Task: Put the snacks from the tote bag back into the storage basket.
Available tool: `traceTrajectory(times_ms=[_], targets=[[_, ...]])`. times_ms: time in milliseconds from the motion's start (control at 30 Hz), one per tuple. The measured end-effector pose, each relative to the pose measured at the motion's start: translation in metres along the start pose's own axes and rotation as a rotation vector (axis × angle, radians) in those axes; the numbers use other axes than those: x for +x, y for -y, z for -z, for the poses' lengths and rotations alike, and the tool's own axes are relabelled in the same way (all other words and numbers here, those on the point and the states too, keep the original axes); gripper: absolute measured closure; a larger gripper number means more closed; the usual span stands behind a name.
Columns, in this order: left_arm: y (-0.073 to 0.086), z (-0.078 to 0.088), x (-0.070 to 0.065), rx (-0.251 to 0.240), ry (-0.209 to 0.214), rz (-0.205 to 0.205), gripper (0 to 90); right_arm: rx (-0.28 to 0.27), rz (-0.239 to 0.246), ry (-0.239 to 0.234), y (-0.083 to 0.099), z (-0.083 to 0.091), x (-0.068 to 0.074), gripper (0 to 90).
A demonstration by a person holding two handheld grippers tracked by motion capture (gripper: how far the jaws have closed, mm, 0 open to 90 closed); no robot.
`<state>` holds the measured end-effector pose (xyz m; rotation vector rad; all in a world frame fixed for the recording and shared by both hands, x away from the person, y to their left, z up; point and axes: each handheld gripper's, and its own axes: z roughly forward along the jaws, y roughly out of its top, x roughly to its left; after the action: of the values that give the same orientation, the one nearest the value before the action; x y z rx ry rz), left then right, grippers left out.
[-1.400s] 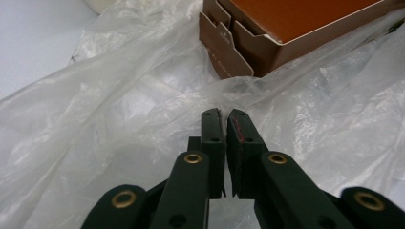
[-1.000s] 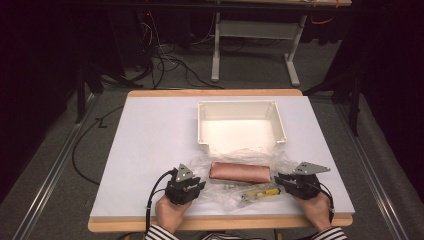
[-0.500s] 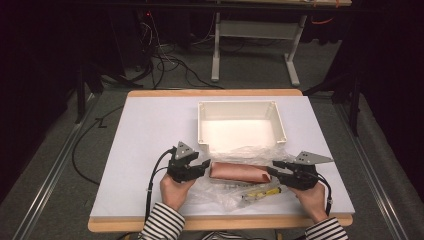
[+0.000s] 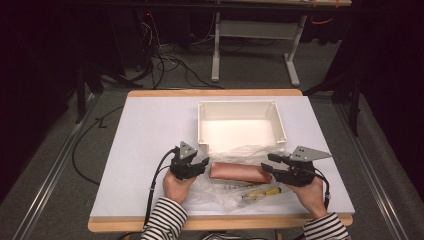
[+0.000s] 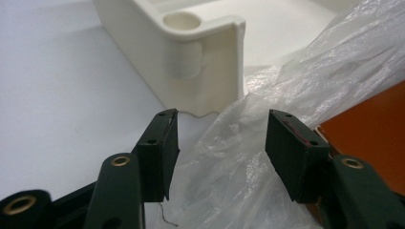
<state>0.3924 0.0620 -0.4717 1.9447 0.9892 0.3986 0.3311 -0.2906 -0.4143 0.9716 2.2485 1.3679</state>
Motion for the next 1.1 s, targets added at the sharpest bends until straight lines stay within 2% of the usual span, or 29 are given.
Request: traceTrajectory(times_ms=[233, 367, 433, 500, 533, 567, 700, 833, 867, 900, 1000, 1100], targets=[[0.009, -0.002, 0.003, -0.009, 0.002, 0.025, 45.2, -0.012, 0.020, -0.051, -0.018, -0.004, 0.013, 51.9], [0.010, -0.003, 0.003, -0.005, 0.006, 0.025, 45.1, -0.008, 0.024, -0.081, -0.024, -0.011, 0.019, 51.5], [0.010, -0.004, 0.003, -0.005, 0.006, 0.023, 45.0, 0.024, 0.029, -0.086, -0.022, -0.024, 0.018, 50.1], [0.010, -0.003, 0.003, -0.002, 0.012, 0.024, 44.8, 0.039, 0.040, -0.086, -0.021, -0.030, 0.017, 49.6], [0.010, -0.003, 0.003, -0.001, 0.011, 0.026, 44.6, 0.056, 0.055, -0.082, -0.019, -0.037, 0.014, 49.1], [0.010, -0.004, 0.003, -0.001, 0.010, 0.029, 44.2, 0.083, 0.049, -0.089, -0.016, -0.045, 0.010, 47.9], [0.010, -0.004, 0.003, 0.002, 0.009, 0.029, 43.8, 0.124, 0.041, -0.115, -0.015, -0.054, 0.003, 47.3], [0.010, -0.004, 0.003, 0.002, 0.008, 0.028, 43.7, 0.142, 0.031, -0.133, -0.013, -0.059, 0.000, 44.4], [0.010, -0.004, 0.003, 0.002, 0.007, 0.027, 43.6, 0.145, 0.036, -0.137, -0.013, -0.060, 0.000, 43.6], [0.010, -0.004, 0.003, 0.001, 0.005, 0.027, 43.2, 0.155, 0.060, -0.133, -0.013, -0.062, 0.002, 41.8], [0.011, -0.003, 0.003, -0.005, 0.005, 0.024, 42.7, 0.162, 0.073, -0.137, -0.012, -0.063, 0.003, 39.9], [0.011, -0.003, 0.002, -0.009, 0.007, 0.021, 41.8, 0.185, 0.108, -0.139, -0.011, -0.068, 0.004, 37.1]])
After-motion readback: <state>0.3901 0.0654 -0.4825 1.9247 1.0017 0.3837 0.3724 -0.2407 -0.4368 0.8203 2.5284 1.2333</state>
